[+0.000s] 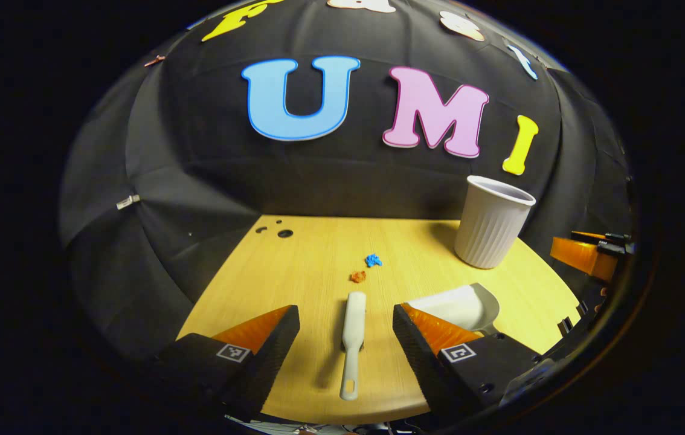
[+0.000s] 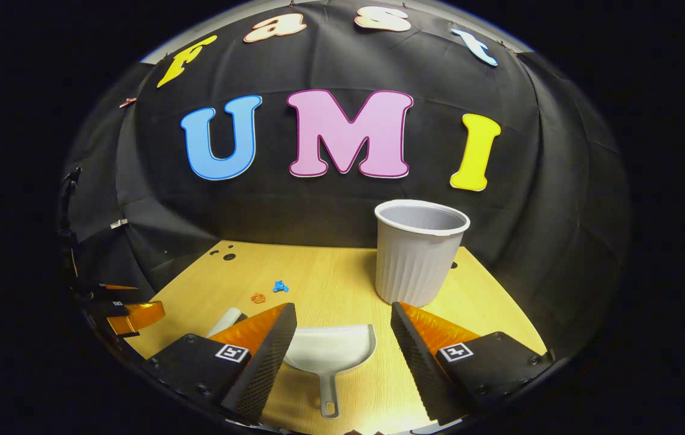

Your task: Pick up the small broom and dustpan from the desktop, sweep the trash into the dustpan with the broom, and then empty the trash into the garbage bin.

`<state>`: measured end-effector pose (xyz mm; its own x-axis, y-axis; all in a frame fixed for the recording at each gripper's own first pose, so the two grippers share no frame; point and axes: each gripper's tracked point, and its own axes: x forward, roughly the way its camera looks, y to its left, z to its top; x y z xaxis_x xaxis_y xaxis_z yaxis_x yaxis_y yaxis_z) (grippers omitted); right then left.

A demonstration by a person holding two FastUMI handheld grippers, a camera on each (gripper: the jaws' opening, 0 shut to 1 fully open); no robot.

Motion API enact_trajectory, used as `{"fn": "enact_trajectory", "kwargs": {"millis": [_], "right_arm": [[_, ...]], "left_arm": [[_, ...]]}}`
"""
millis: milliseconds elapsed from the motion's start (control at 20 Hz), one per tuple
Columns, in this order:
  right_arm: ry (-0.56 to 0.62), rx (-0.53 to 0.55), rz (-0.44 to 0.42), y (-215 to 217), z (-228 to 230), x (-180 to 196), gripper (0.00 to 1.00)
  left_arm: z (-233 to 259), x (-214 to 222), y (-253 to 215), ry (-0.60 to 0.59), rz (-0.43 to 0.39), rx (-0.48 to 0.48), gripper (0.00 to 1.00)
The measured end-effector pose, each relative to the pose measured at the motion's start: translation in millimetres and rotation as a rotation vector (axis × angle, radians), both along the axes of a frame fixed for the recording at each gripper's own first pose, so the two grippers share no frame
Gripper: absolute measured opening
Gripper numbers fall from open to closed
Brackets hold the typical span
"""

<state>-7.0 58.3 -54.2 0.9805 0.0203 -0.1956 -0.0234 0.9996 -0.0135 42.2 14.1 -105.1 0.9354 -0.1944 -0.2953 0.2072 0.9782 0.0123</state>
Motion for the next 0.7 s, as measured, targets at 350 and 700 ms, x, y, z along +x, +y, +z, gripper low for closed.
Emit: {"fn": "enact_trajectory", "kwargs": {"millis": [350, 700], "right_arm": [[0.085, -0.009, -0.007, -5, -26, -3, 0.98], [0.205, 0.004, -0.009, -8, -66, -8, 0.98]], "left_arm": [[-66, 33, -8, 0.210, -0.023, 0.022, 0.99], [-137, 51, -14, 0.440, -0.036, 0.099, 0.96]]}}
